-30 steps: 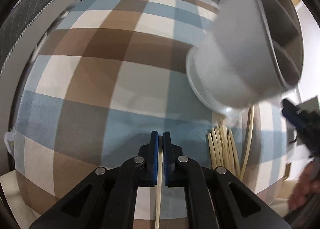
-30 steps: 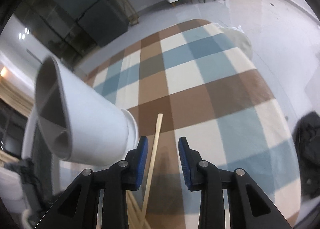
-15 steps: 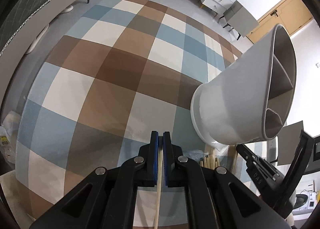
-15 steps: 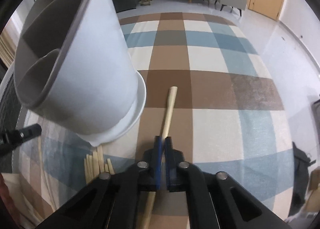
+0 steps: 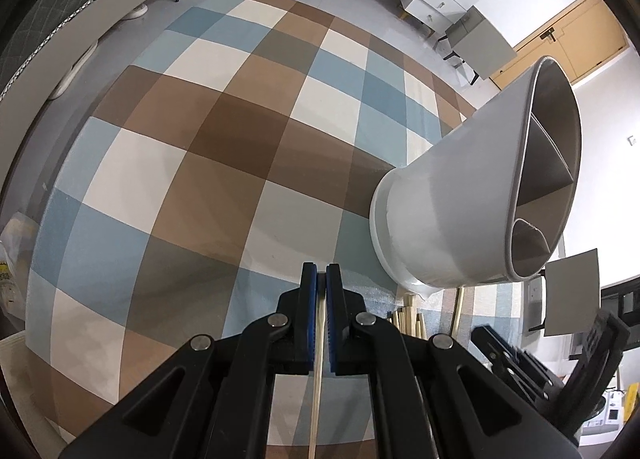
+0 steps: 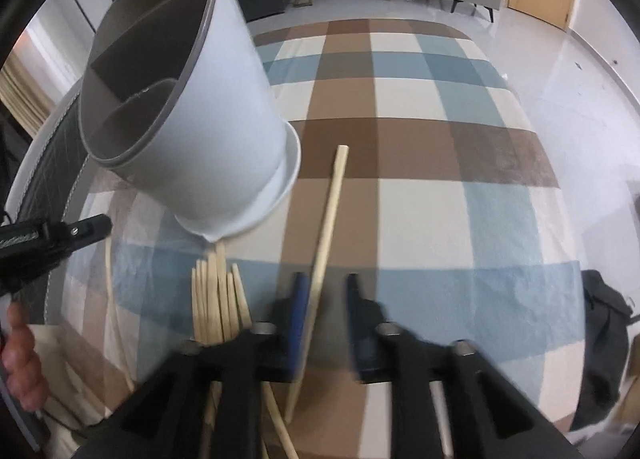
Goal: Organize utensils
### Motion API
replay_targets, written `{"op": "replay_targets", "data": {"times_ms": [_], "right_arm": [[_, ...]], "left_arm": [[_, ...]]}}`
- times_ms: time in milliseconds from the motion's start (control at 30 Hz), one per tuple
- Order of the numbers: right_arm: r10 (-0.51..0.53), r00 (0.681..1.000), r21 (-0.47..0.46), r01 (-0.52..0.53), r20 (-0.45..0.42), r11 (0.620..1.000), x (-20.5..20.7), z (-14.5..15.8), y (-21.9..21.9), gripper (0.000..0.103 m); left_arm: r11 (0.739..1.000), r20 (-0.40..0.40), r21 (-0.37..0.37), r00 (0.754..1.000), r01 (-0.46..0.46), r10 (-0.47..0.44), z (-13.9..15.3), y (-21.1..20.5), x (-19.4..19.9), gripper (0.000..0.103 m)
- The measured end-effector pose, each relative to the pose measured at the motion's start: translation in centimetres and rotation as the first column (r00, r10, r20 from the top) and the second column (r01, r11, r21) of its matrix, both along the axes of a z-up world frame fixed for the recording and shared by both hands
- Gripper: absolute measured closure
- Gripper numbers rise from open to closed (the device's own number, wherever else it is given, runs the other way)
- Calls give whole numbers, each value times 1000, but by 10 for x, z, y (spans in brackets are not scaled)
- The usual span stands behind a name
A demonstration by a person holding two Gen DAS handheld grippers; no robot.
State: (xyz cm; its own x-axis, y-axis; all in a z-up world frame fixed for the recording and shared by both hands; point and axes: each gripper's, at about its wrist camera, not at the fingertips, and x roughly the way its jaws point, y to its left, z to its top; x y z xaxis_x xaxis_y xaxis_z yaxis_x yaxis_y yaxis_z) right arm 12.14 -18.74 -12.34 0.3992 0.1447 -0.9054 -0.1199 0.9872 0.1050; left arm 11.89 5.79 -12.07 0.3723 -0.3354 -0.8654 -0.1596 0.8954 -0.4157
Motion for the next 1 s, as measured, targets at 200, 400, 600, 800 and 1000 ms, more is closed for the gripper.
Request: {"op": "replay_targets", "data": {"times_ms": [200,400,600,800,1000], "right_arm": [[47,999,-134,-45,12,990,4,-15,25,82],[196,980,-226,-198,-31,954,-10,-17,30,98],[262,945,-184,-298,-196,937,-32,-18,4,98],[299,932,-152,-332,-205,931,-38,-11,5,86],[250,959,-106,-265,-134,959,2,-13,15,80]], "left_arm": [[1000,-17,-1,999,-28,28,-2,9,3,103],[1000,-4,-1,1000,-11,11,2,3,5,103],[1000,4,-4,1000,-6,6,5,-1,4,103],[1000,-5,-6,1000,-5,5,3,-2,5,103],[1000,-9,-8,1000,3,-3,2,-2,6,103]]}}
